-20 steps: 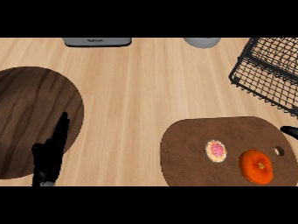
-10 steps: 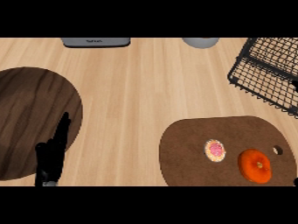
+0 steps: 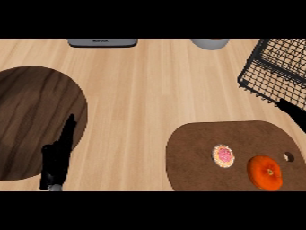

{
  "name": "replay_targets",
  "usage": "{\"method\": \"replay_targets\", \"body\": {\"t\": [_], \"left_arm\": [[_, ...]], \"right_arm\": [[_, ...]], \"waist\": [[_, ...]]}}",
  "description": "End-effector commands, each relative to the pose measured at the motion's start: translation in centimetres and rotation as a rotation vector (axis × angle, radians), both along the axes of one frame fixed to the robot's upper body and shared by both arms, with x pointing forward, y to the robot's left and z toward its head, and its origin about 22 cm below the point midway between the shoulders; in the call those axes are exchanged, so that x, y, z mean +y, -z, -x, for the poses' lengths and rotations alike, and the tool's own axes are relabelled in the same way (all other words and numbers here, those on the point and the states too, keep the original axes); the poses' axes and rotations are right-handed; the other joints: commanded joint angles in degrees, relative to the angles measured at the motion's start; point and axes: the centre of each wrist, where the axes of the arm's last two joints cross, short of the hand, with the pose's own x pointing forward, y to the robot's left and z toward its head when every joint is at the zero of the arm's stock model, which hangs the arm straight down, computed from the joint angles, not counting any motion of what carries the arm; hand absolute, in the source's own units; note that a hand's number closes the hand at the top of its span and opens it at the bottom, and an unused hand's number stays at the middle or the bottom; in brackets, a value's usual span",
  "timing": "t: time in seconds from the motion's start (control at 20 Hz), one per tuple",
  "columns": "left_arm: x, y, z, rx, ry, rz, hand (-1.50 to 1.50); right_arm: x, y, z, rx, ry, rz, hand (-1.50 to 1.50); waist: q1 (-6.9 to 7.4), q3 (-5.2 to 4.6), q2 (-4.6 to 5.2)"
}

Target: Pick the cupcake from the cutting board and place it in the tiered basket

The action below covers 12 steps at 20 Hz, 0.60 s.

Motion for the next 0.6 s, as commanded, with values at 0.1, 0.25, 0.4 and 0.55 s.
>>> {"method": "replay_targets", "body": {"t": [0.1, 0.25, 0.4, 0.55], "left_arm": [[-1.0, 1.0, 1.6, 0.024, 0.013, 0.002, 0.0], [-0.1, -0.5, -0.9, 0.046, 0.017, 0.019, 0.0], [0.9, 0.6, 0.1, 0.025, 0.004, 0.007, 0.0], [0.7, -0.1, 0.4, 0.018, 0.033, 0.019, 0.0]], "right_arm": [[4.3, 1.9, 0.5, 0.005, 0.015, 0.088, -1.5], [4.7, 2.2, -0.4, 0.019, 0.034, 0.216, -1.5], [5.8, 2.5, 0.6, 0.074, 0.05, 0.284, -1.5], [7.2, 5.3, -1.0, 0.117, 0.053, 0.33, -1.5]], "waist": [[0.78, -0.17, 0.3], [0.71, -0.19, 0.35], [0.38, -0.2, 0.26], [0.74, -0.17, 0.32]]}}
